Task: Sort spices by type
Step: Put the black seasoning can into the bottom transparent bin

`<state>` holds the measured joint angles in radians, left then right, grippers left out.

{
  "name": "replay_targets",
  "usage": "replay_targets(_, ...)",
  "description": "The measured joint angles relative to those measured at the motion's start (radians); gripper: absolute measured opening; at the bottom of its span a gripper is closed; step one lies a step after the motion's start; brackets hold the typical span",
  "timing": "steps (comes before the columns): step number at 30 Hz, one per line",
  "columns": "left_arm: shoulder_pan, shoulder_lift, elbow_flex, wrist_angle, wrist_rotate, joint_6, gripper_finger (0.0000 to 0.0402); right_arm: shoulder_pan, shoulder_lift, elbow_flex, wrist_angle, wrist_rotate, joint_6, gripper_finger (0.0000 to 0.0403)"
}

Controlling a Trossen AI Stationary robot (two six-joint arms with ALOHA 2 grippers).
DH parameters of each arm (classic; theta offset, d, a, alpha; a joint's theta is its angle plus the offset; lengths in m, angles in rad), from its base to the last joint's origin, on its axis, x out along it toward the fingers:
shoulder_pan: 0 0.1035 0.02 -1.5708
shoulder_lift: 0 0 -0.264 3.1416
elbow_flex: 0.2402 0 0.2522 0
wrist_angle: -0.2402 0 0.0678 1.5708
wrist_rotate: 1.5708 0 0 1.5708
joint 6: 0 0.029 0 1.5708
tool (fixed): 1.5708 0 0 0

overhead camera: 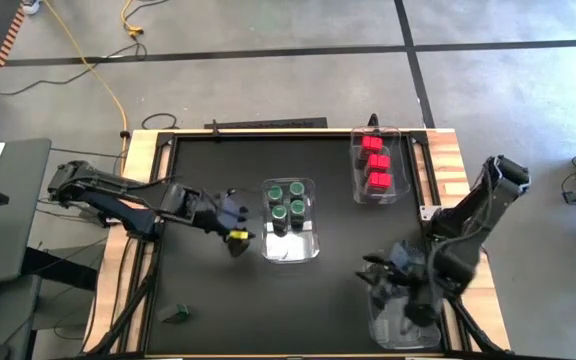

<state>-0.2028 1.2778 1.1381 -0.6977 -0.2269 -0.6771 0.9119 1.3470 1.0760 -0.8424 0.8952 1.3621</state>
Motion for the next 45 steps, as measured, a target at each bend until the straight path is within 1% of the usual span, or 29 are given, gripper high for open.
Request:
replay_targets(4,-0.100,-0.002,0.000,-0.123,-0.013,-0.089,0.0261,-0.114,0.046,0.000,0.114,0.001,-0.001,0.0256)
replay_targets(6,-0.157,-0.013,0.000,-0.158,0.005,-0.122,0.0261,-0.161,0.061,-0.001,0.191,0.001,-0.027,0.0256)
replay_targets(8,-0.214,-0.027,0.000,-0.194,0.052,-0.179,0.0261,-0.195,0.069,-0.001,0.287,0.000,-0.089,0.0256)
replay_targets(10,-0.277,-0.036,0.000,-0.233,0.085,-0.259,0.0261,-0.217,0.077,-0.001,0.390,-0.002,-0.184,0.0256)
replay_targets(14,-0.418,-0.042,0.000,-0.319,0.101,-0.439,0.0261,-0.245,0.082,0.000,0.562,-0.003,-0.368,0.0256)
replay_targets(17,-0.536,-0.041,0.000,-0.394,0.115,-0.579,0.0261,-0.261,0.081,0.000,0.617,-0.004,-0.423,0.0256)
replay_targets(21,-0.661,-0.041,0.000,-0.437,0.120,-0.791,0.0261,-0.274,0.082,0.000,0.628,-0.005,-0.426,0.0256)
replay_targets(23,-0.702,-0.039,0.000,-0.444,0.163,-0.864,0.0261,-0.279,0.082,0.000,0.628,-0.006,-0.426,0.0256)
replay_targets(26,-0.738,-0.022,-0.006,-0.443,0.252,-0.900,0.0261,-0.285,0.082,0.000,0.639,-0.006,-0.429,0.0256)
replay_targets(30,-0.776,0.016,-0.033,-0.438,0.342,-0.949,0.0261,-0.286,0.082,0.000,0.644,-0.006,-0.428,0.0256)
replay_targets(33,-0.793,0.054,-0.042,-0.430,0.387,-0.941,0.0261,-0.285,0.082,0.000,0.653,-0.006,-0.428,0.0256)
replay_targets(36,-0.796,0.093,-0.046,-0.407,0.405,-0.932,0.0261,-0.283,0.082,0.000,0.658,-0.007,-0.428,0.0256)
replay_targets(41,-0.796,0.149,-0.046,-0.328,0.406,-0.860,0.0261,-0.283,0.082,0.000,0.658,-0.007,-0.428,0.0256)
replay_targets(45,-0.796,0.192,-0.046,-0.324,0.406,-0.838,0.0261,-0.283,0.082,0.000,0.664,-0.007,-0.428,0.0256)
